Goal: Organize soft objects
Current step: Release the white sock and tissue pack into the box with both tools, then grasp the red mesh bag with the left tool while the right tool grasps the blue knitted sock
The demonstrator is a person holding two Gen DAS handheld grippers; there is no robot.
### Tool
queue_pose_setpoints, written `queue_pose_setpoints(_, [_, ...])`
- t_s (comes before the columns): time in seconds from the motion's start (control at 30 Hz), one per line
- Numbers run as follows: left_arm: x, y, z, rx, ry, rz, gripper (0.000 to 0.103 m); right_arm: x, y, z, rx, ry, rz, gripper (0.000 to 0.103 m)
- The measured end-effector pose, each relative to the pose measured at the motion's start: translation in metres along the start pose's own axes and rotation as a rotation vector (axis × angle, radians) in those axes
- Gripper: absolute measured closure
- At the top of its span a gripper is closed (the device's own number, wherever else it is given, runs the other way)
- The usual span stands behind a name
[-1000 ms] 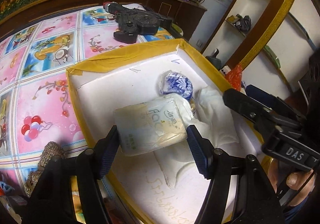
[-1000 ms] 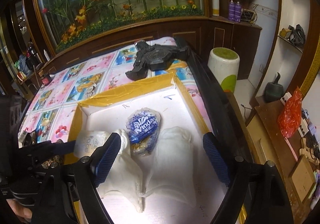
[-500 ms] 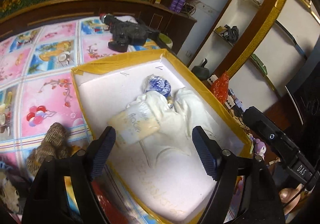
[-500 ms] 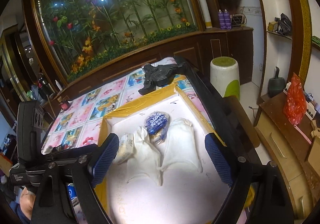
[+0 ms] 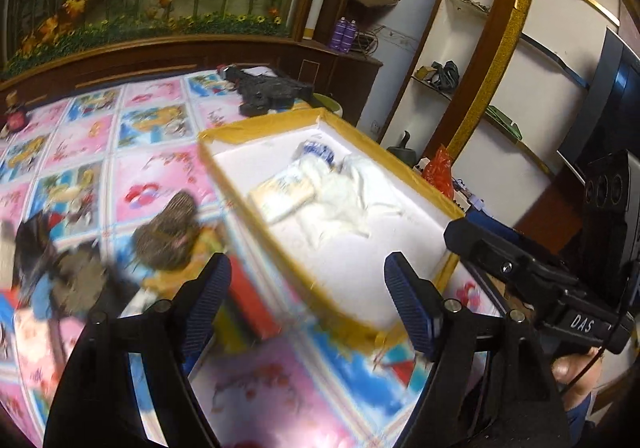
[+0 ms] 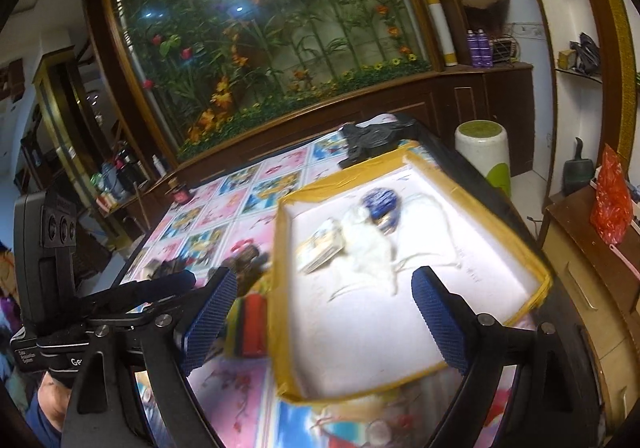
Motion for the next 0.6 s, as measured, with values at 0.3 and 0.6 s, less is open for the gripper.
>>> queue_pose_setpoints(0.3, [-0.056, -0.061, 0.056, -0.091, 0.046, -0.088, 0.024, 0.028, -0.058, 0.031, -0.085, -0.095, -0.062, 0.013])
queue_pose_setpoints(0.6, [-0.078, -0.129, 0.107, -0.197, 0.04, -0.159, 0.024, 0.061, -0.103, 0.056, -0.164, -0.201, -0.088, 0.013])
Point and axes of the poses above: each gripper's, at about its wrist camera, not at the fingertips, and x roughly the way its jaws point, y to its right, z to its underside, the point moved 3 cm from there along x, roughly the way its jaws point
